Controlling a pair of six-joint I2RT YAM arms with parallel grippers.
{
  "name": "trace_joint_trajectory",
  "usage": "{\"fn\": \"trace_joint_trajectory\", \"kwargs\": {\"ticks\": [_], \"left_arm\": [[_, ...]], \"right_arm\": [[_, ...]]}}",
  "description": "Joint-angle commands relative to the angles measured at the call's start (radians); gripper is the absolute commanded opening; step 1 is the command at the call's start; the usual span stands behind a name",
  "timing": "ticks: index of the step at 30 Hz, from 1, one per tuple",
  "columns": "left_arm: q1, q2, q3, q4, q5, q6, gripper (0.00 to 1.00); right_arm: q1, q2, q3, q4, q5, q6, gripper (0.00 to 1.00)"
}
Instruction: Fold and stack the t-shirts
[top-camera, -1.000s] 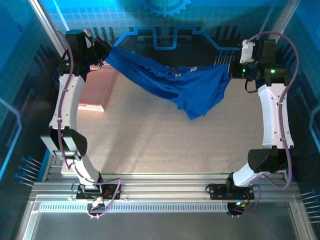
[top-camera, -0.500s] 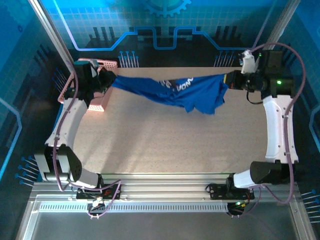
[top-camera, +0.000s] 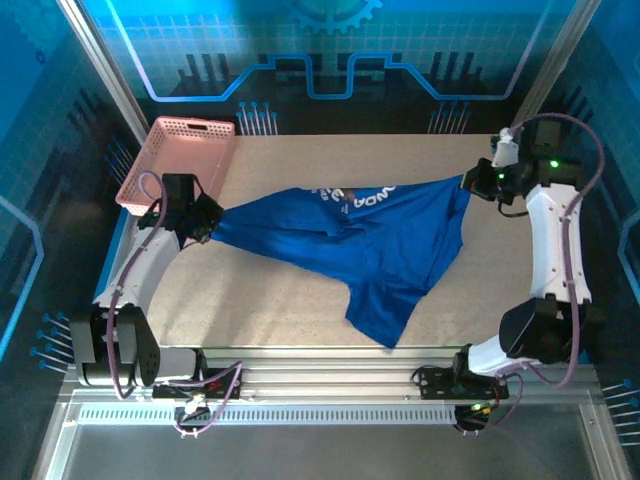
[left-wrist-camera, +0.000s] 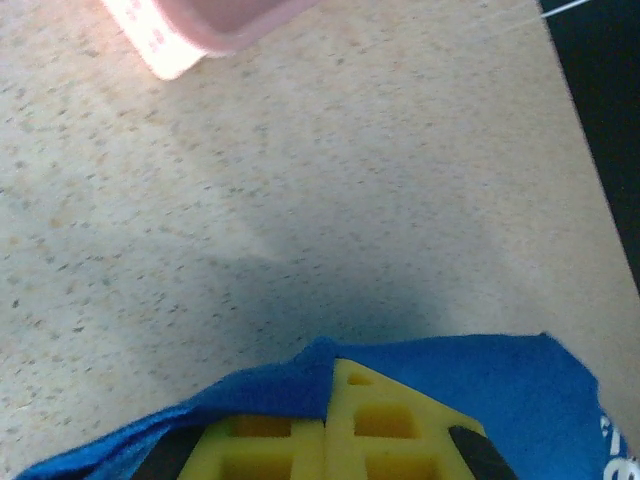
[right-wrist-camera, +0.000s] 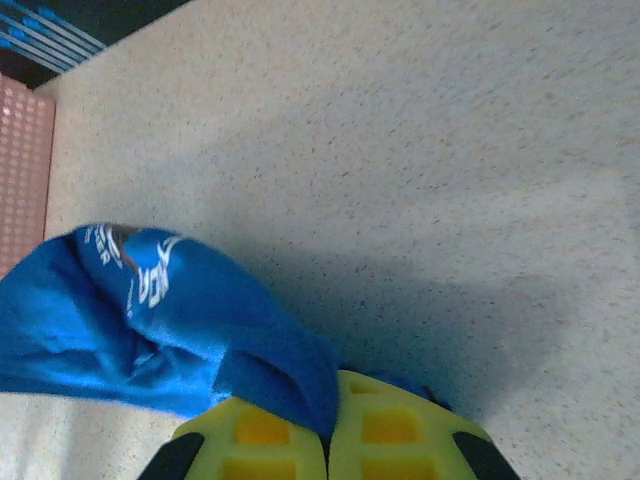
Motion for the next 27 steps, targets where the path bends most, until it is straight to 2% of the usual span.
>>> {"fn": "trace_joint_trajectory", "kwargs": {"ticks": [1, 5, 9, 11, 13, 15, 16, 17, 20, 22, 27], "left_arm": [[-0.003, -0.033, -0.049, -0.009, -0.068, -0.057, 0.0], [-0.013, -0.059, -0.117, -0.022, -0.126, -0.114, 0.0], [-0.013, -0.076, -0.151, -0.044, -0.16, -0.137, 0.0], [-0.013, -0.058, -0.146, -0.065, -0.158, -0.138, 0.0], [-0.013, -0.031, -0.135, -0.095, -0.152, -0.138, 0.18], [-0.017, -0.021, -0.13, -0.101, -0.146, -0.137, 0.38], [-0.025, -0.026, -0.123, -0.101, -0.146, -0.133, 0.52], [-0.039, -0.033, -0.109, -0.102, -0.148, -0.123, 0.61], [-0.124, -0.044, -0.018, -0.122, -0.15, -0.076, 0.74], [-0.214, -0.027, 0.058, -0.128, -0.128, -0.042, 0.78], [-0.425, 0.135, 0.218, -0.104, 0.08, -0.054, 0.8]], "right_arm": [[0.067, 0.07, 0.01, 0.024, 0.029, -0.007, 0.06], [0.121, 0.171, 0.019, 0.058, 0.084, -0.02, 0.07], [0.132, 0.295, 0.079, 0.072, 0.115, -0.009, 0.09], [0.142, 0.363, 0.116, 0.08, 0.111, -0.009, 0.17], [0.149, 0.409, 0.142, 0.097, 0.095, -0.006, 0.27], [0.148, 0.421, 0.147, 0.134, 0.058, 0.005, 0.44], [0.147, 0.414, 0.146, 0.15, 0.041, 0.011, 0.52], [0.147, 0.402, 0.147, 0.159, 0.026, 0.011, 0.59], [0.144, 0.341, 0.133, 0.132, 0.007, 0.006, 0.71], [0.137, 0.283, 0.083, 0.102, -0.013, 0.022, 0.73], [0.124, 0.09, -0.196, 0.121, -0.08, 0.087, 0.79]]}}
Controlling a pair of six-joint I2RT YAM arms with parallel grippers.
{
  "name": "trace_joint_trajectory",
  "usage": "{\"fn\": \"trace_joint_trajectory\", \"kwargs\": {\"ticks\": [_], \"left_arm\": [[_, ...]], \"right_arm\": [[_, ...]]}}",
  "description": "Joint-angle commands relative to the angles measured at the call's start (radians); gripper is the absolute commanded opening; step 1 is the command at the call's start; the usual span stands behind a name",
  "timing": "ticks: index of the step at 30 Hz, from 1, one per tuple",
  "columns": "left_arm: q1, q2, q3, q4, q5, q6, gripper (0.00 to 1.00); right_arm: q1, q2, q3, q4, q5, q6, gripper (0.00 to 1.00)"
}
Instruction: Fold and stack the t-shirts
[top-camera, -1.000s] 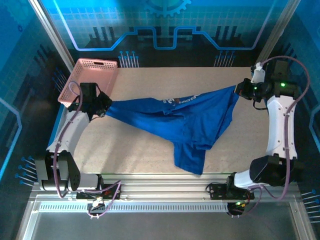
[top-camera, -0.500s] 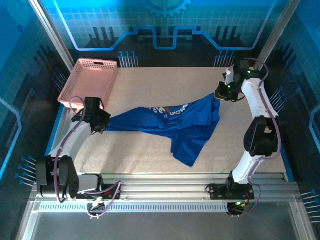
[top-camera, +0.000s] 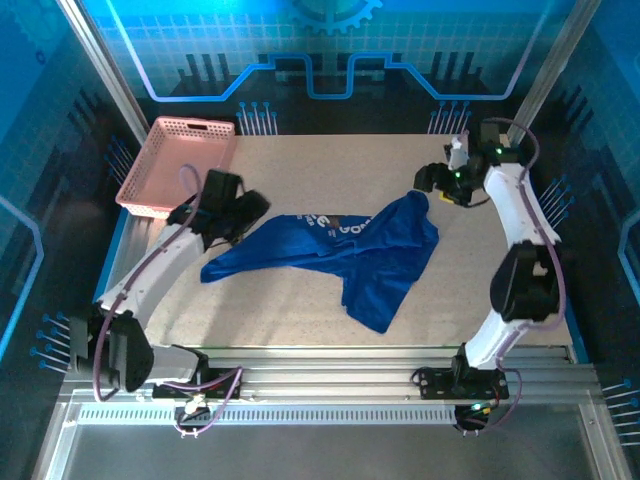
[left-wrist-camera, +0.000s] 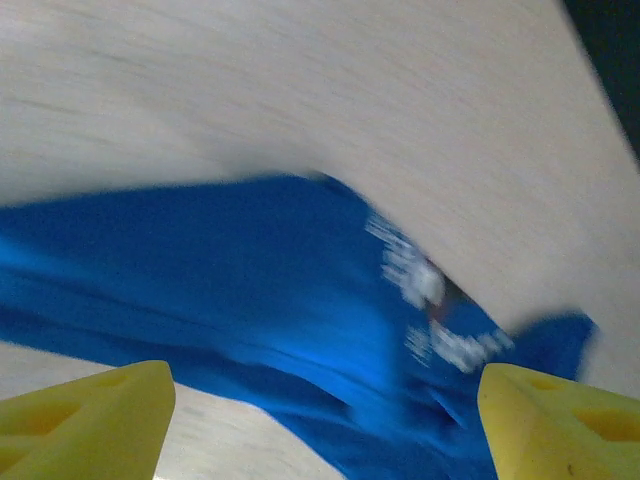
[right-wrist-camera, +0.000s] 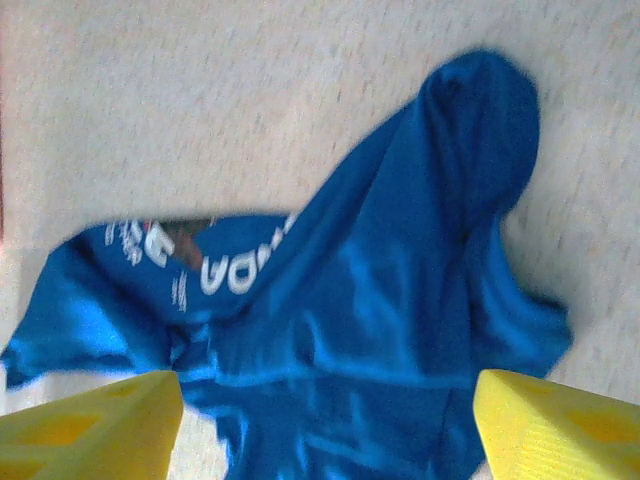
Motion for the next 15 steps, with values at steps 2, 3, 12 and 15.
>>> {"fn": "trace_joint_trajectory", "kwargs": {"ticks": [2, 3, 12, 15], "left_arm": [[-0.137, 0.173, 0.101, 0.025, 0.224, -0.033, 0.8], [-0.159, 0.21, 0.117, 0.042, 0.25, -0.062, 0.79], [-0.252, 0.461, 0.203, 0.126, 0.341, -0.24, 0.73], [-0.253, 0.498, 0.201, 0.129, 0.315, -0.267, 0.71]], "right_arm": [[-0.015, -0.153, -0.215, 0.009, -0.075, 0.052, 0.81], [-0.019, -0.172, -0.258, 0.023, -0.076, 0.053, 0.83], [-0.068, -0.193, -0.461, 0.237, -0.214, 0.083, 0.97], [-0.068, -0.165, -0.471, 0.265, -0.221, 0.079, 0.98]]}}
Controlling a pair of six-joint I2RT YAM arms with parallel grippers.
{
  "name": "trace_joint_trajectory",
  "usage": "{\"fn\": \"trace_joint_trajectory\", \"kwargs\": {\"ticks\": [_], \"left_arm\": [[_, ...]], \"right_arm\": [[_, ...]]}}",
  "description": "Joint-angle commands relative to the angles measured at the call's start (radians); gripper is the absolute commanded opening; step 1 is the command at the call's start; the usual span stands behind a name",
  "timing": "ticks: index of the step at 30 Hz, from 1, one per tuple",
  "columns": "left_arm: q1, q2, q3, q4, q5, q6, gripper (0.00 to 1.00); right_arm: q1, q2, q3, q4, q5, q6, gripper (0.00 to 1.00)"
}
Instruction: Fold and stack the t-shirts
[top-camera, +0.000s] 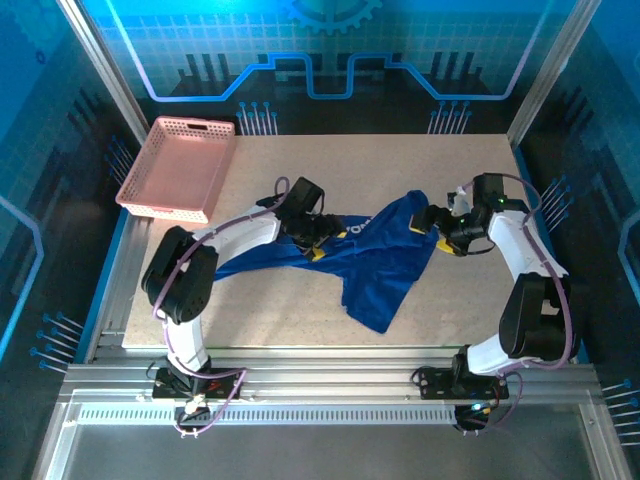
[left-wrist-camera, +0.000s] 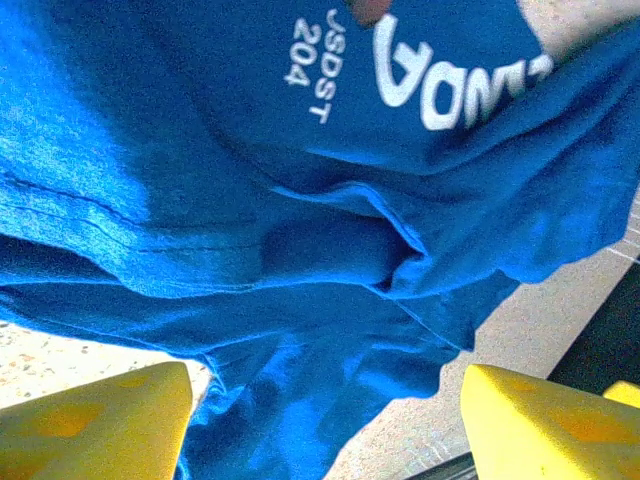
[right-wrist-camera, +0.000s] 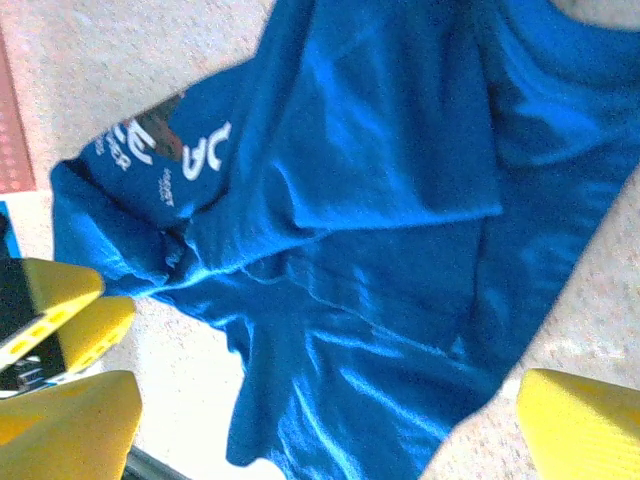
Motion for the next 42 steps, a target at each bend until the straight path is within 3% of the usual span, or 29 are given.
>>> {"fn": "trace_joint_trajectory", "kwargs": {"ticks": [1, 7, 12, 17, 22, 28, 31, 38, 42], "left_arm": [[-0.003, 0.023, 0.03, 0.014, -0.002, -0.072, 0.7], [-0.003, 0.087, 0.072, 0.033, -0.078, -0.075, 0.6], [0.0, 0.144, 0.095, 0.002, -0.111, -0.058, 0.39], [0.0, 0.134, 0.084, -0.008, -0.139, -0.034, 0.1], [0.0, 0.087, 0.063, -0.027, -0.163, -0.008, 0.0], [0.005, -0.014, 0.028, -0.062, -0.196, 0.026, 0.0], [0.009, -0.043, 0.004, -0.04, -0.16, 0.013, 0.0], [-0.035, -0.07, -0.049, -0.041, -0.089, -0.062, 0.51], [-0.046, -0.054, -0.106, 0.058, -0.088, -0.157, 0.55]], "right_arm": [[-0.004, 0.043, -0.011, 0.083, -0.066, 0.004, 0.98], [0.002, 0.127, 0.013, 0.088, -0.08, 0.006, 0.94], [0.012, 0.152, 0.013, 0.038, -0.06, -0.02, 0.85], [0.051, 0.129, -0.012, 0.003, -0.047, -0.046, 0.77], [0.098, 0.124, -0.045, -0.019, 0.002, -0.041, 0.72], [0.137, 0.132, -0.071, -0.006, 0.039, -0.019, 0.69], [0.148, 0.139, -0.069, -0.011, 0.057, -0.022, 0.69], [0.15, 0.142, -0.073, -0.004, 0.068, -0.022, 0.72], [0.15, 0.145, -0.071, 0.005, 0.061, -0.022, 0.72]]}}
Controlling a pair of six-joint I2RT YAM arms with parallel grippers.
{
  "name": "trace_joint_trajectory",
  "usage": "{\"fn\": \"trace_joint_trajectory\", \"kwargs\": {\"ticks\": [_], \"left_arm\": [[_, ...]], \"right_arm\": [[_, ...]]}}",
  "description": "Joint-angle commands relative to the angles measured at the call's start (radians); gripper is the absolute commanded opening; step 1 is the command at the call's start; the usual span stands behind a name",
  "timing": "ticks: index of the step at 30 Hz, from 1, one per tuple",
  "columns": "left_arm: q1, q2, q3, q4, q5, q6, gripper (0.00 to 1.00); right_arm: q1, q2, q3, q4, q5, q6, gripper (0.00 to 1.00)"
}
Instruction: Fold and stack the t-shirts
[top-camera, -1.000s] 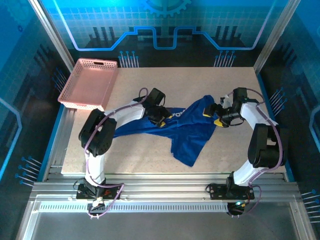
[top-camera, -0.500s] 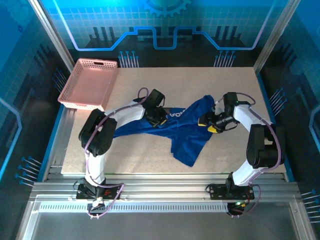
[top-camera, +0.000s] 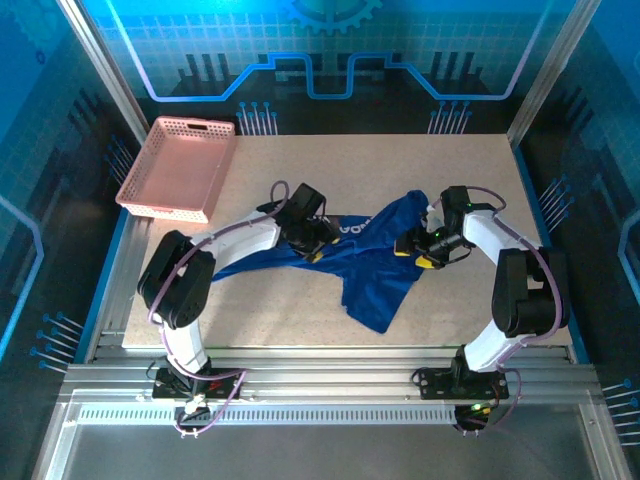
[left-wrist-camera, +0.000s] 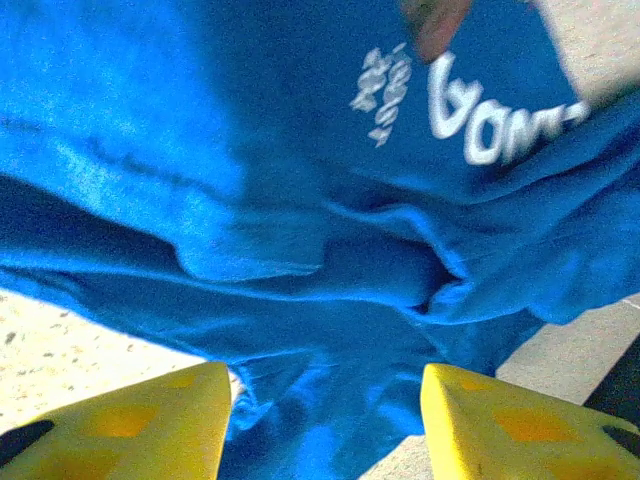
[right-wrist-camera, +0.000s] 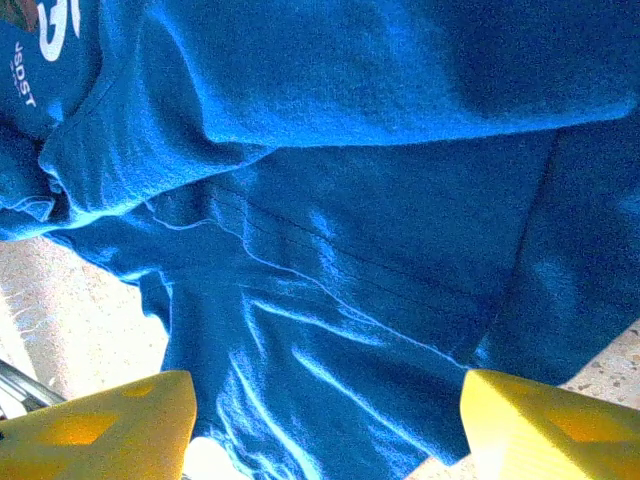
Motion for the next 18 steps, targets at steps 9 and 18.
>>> {"fn": "trace_joint_trajectory", "kwargs": {"ticks": [9, 18], "left_arm": [[-0.015, 0.082, 0.021, 0.064, -0.041, -0.116, 0.53], [-0.006, 0.113, 0.061, 0.028, -0.093, -0.107, 0.5]], "right_arm": [[0.016, 0.022, 0.006, -0.021, -0.007, -0.011, 0.72], [0.018, 0.027, 0.002, -0.015, -0.01, -0.012, 0.72]]}}
